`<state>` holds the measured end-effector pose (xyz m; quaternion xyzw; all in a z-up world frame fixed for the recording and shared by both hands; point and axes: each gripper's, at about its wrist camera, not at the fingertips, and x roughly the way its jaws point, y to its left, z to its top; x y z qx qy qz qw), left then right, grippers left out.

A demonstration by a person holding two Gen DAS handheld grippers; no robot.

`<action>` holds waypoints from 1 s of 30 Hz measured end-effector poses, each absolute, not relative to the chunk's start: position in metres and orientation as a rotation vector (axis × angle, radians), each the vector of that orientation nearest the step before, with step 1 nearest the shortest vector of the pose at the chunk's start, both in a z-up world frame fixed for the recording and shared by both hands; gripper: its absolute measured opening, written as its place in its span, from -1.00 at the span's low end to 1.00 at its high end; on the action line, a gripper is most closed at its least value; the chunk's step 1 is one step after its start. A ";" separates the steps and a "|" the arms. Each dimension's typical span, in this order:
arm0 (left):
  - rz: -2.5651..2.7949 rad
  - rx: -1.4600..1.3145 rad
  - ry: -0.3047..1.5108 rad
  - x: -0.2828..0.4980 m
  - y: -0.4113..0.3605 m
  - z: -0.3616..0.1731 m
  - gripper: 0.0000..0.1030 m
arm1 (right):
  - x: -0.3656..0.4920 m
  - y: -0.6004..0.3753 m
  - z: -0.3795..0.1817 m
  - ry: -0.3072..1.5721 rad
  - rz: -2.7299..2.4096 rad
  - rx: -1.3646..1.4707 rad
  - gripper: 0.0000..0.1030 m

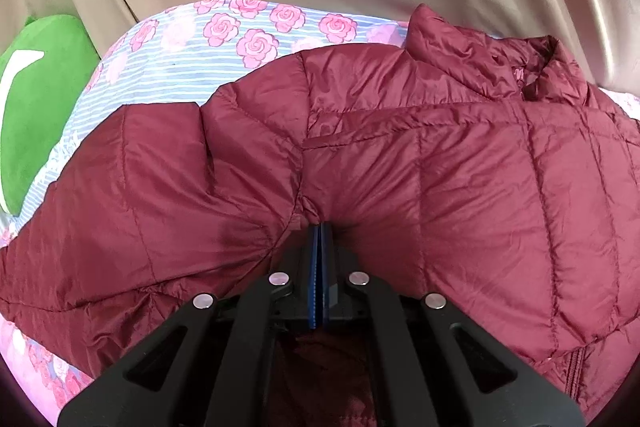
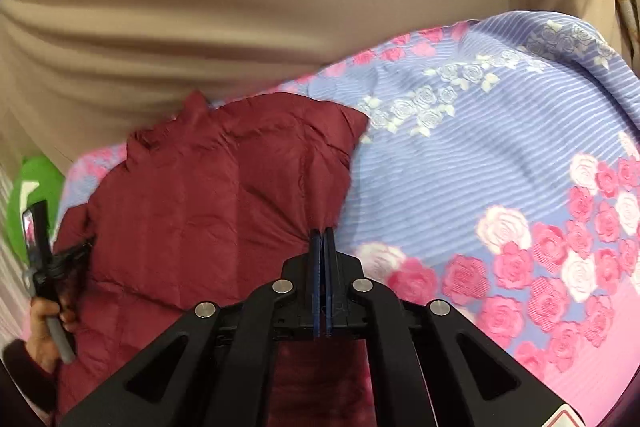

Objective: Fold large clothes

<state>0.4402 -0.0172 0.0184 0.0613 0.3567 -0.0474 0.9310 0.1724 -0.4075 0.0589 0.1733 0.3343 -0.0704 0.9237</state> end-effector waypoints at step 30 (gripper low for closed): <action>-0.134 0.025 0.743 0.429 0.003 0.014 -0.98 | 0.282 -0.418 0.068 0.746 -0.217 0.338 -0.51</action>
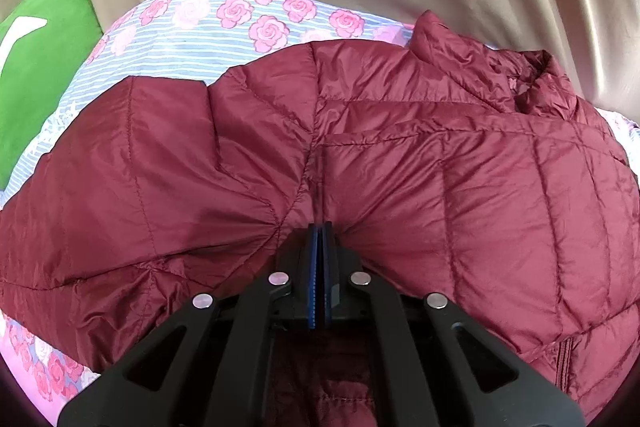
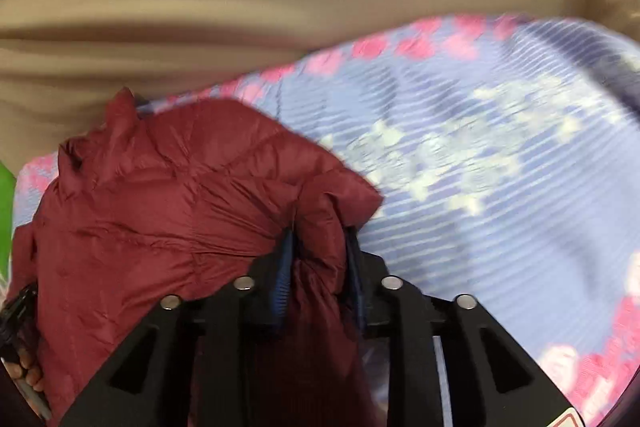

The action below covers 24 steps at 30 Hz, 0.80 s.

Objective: Fold large clothes

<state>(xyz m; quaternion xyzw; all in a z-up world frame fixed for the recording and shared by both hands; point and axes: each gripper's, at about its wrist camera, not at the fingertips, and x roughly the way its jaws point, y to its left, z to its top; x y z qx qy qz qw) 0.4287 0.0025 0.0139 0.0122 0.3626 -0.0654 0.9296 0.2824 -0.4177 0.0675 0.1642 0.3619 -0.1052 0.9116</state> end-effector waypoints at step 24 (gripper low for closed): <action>-0.116 -0.090 0.746 0.424 0.031 0.011 -0.98 | 0.221 -0.359 0.035 0.870 -0.178 0.200 -0.87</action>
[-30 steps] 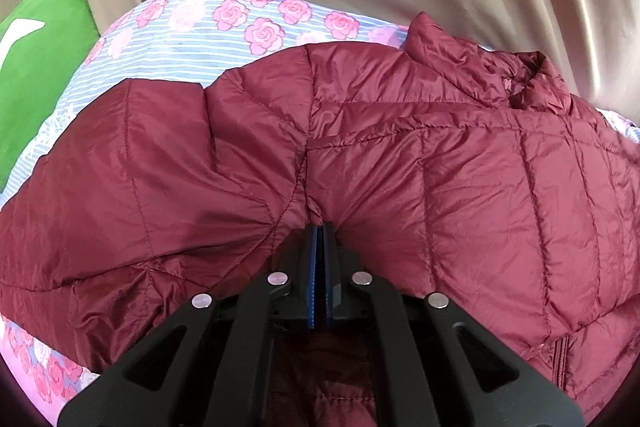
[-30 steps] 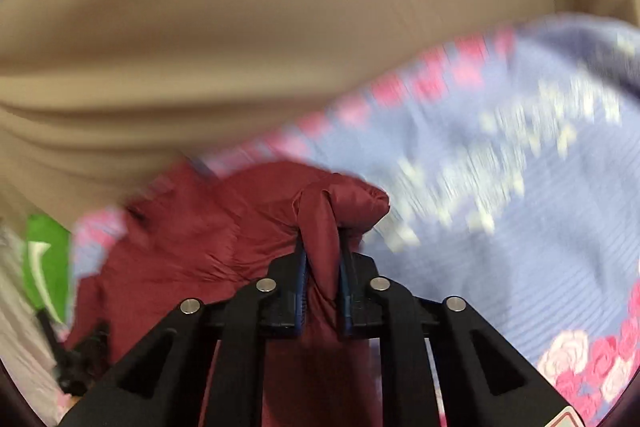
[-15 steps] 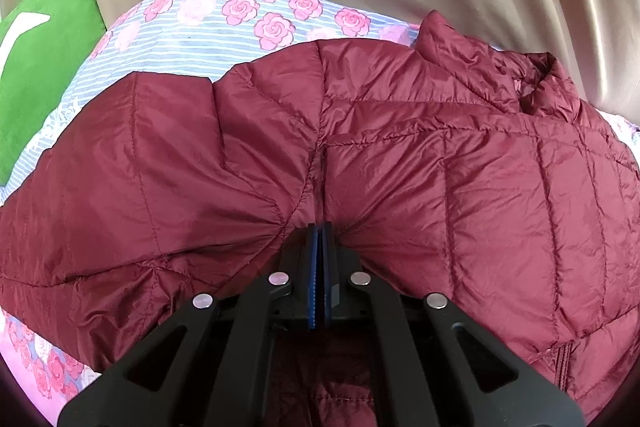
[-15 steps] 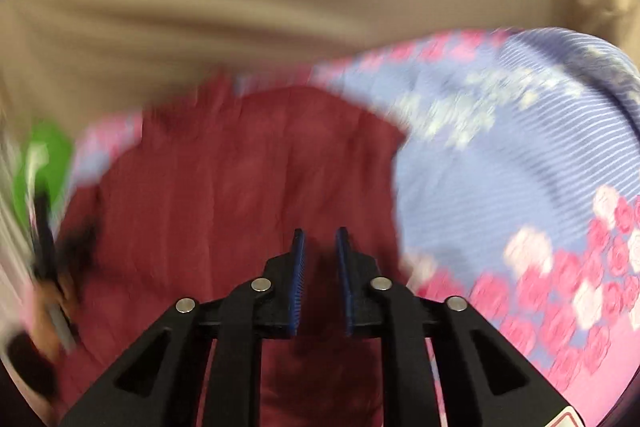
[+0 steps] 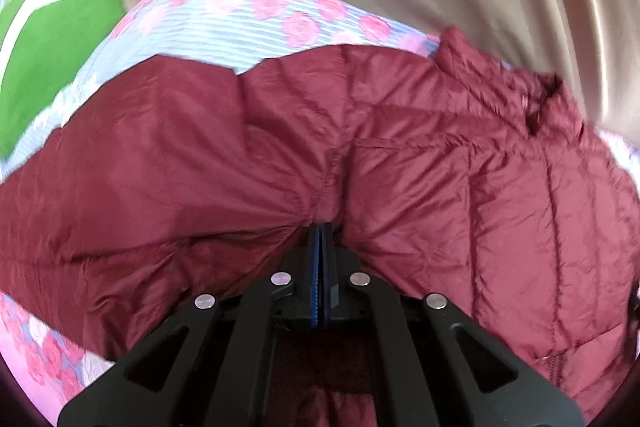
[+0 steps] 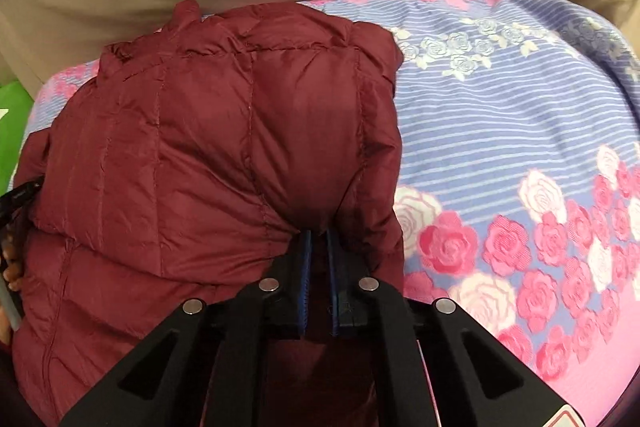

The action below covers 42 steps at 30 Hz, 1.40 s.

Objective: Fold large clothes

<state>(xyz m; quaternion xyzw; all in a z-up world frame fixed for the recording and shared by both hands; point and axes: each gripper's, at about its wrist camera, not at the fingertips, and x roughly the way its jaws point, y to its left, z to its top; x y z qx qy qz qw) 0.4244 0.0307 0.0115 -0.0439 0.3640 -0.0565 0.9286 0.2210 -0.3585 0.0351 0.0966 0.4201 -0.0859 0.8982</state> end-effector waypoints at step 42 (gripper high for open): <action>-0.029 -0.364 0.701 0.354 0.207 0.052 0.60 | 0.219 -0.272 0.086 0.723 -0.074 0.113 -0.35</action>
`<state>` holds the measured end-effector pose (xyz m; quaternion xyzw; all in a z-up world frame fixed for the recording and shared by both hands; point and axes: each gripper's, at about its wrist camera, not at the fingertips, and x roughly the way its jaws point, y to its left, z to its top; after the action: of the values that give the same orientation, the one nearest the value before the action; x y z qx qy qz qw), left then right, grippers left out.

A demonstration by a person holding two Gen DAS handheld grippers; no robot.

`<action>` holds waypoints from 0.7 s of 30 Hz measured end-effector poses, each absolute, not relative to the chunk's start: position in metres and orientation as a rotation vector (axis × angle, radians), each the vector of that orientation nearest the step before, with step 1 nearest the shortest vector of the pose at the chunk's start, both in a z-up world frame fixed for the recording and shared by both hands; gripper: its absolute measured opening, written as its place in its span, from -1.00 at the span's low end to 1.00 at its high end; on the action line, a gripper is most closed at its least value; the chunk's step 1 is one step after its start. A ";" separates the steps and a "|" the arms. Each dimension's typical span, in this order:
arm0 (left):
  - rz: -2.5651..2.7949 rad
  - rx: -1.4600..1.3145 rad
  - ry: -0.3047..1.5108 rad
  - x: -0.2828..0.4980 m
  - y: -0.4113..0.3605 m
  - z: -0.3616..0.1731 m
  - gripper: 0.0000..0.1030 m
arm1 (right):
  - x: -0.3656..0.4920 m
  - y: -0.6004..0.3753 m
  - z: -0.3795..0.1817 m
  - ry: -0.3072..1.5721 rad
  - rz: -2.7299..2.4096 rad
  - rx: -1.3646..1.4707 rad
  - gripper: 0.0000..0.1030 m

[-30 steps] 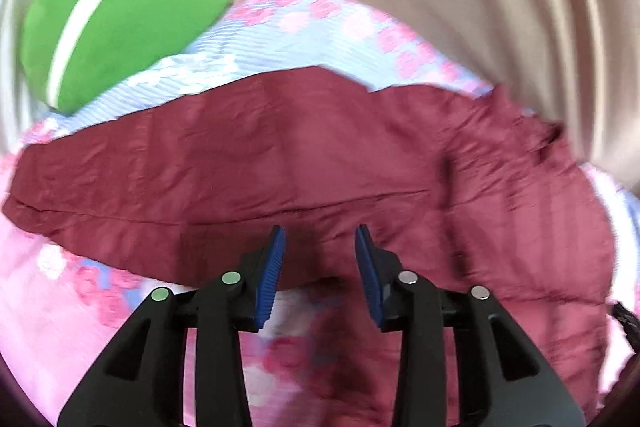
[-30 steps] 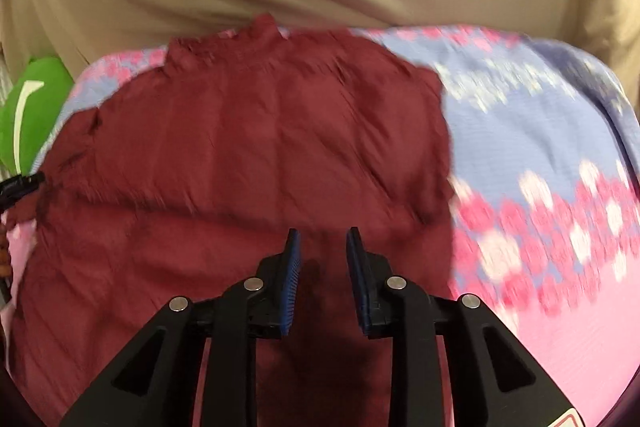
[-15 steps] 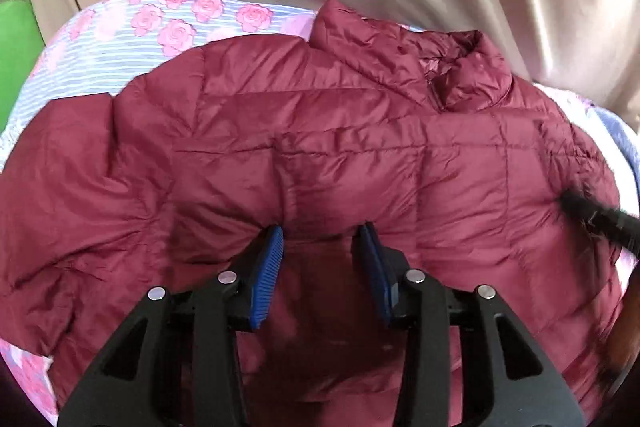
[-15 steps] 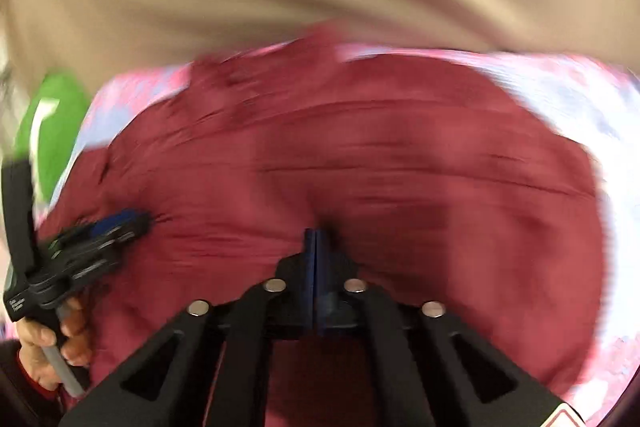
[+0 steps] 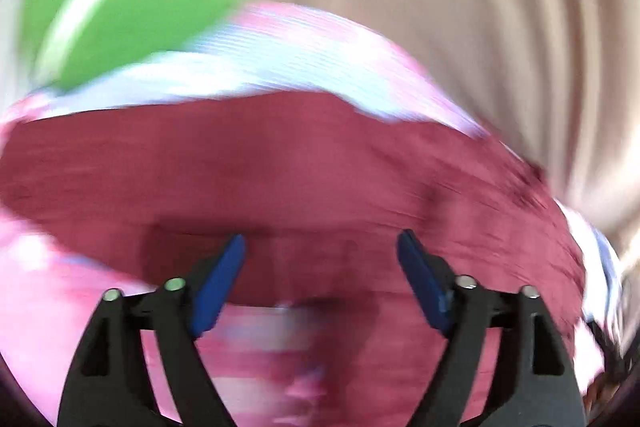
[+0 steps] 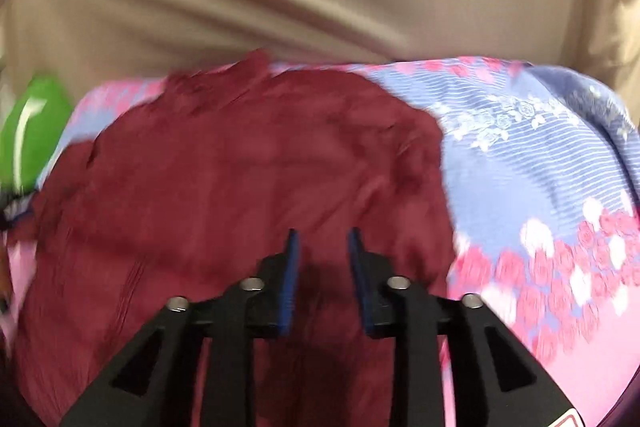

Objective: Fold large clothes

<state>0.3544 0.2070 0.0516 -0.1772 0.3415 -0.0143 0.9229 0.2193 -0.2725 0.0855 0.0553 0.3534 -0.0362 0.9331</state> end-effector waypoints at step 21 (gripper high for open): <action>0.180 -0.688 0.597 0.331 0.412 0.067 -0.99 | 0.153 -0.260 0.029 0.840 0.006 0.211 -0.10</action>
<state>0.3313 0.4118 0.0673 -0.3318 0.2878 0.0867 0.8942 0.1528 -0.2603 0.0295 0.1024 0.4068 0.0027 0.9077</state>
